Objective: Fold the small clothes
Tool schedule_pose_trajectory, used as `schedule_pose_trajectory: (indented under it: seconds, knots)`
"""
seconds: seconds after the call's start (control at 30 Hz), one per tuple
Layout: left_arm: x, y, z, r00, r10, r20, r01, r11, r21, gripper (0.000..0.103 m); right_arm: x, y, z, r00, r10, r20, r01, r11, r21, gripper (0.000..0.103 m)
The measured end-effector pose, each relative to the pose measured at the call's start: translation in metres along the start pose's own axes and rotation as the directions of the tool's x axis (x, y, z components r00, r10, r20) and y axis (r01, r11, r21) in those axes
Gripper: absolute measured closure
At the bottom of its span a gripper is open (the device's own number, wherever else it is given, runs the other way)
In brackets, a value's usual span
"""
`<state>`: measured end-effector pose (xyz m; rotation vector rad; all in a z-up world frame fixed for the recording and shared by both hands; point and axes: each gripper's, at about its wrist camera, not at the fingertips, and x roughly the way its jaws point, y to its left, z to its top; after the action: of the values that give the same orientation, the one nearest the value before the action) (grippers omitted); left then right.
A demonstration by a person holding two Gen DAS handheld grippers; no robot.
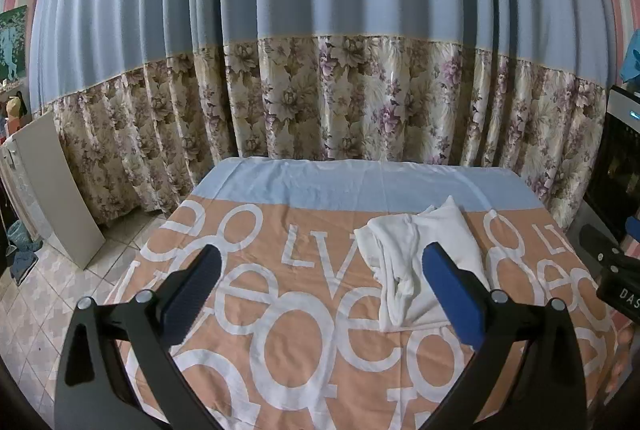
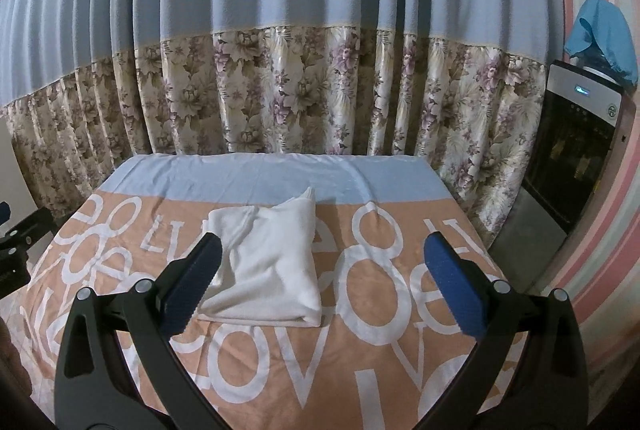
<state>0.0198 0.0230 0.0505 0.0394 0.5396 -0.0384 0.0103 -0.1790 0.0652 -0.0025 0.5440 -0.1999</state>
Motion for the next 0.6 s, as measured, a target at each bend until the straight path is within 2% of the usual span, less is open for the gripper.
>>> schedule_pose_trajectory:
  seconds: [0.6]
  knots:
    - [0.0007,-0.0013,-0.0019,1.0,0.003,-0.006,-0.003,1.0,0.002,0.002,0.0066,0.0007,-0.0037,1.0,0.001,-0.011,-0.001,1.0,0.005,0.003]
